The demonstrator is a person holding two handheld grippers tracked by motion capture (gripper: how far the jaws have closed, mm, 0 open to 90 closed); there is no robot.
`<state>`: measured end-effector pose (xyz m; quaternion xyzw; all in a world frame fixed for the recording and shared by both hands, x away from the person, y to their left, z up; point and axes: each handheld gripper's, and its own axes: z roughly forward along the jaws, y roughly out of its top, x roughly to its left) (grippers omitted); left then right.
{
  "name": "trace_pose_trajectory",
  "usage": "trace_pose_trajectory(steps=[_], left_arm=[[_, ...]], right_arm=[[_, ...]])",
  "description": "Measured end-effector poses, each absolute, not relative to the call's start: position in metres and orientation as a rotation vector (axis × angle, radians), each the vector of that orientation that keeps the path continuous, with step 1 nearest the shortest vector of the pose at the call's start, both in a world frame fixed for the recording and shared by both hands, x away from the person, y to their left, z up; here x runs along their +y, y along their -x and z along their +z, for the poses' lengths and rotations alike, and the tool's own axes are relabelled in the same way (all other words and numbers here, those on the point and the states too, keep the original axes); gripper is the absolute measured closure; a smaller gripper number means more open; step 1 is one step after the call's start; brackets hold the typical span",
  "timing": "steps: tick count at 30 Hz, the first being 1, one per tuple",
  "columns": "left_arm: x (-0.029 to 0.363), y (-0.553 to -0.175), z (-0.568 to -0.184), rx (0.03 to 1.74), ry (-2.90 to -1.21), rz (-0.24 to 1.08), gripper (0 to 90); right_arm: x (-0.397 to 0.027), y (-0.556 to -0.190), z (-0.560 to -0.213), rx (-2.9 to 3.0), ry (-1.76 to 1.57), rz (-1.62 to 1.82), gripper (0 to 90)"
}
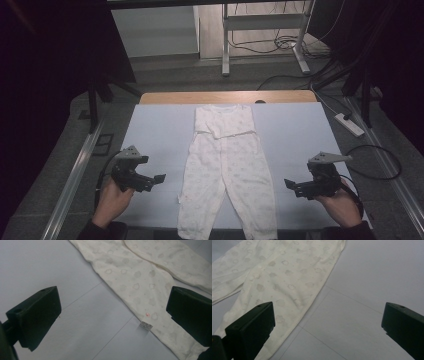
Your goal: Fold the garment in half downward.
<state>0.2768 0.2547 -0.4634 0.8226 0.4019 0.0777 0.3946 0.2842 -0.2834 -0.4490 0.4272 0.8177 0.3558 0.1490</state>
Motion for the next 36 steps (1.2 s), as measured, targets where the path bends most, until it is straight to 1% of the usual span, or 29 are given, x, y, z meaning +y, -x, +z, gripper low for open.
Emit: trace_pose_trajectory(steps=[36], left_arm=[[0.238, -0.333, -0.462, 1.003, -2.113, 0.194, 0.0]], right_arm=[[-0.254, -0.343, -0.449, 2.411, -1.218, 0.955, 0.0]])
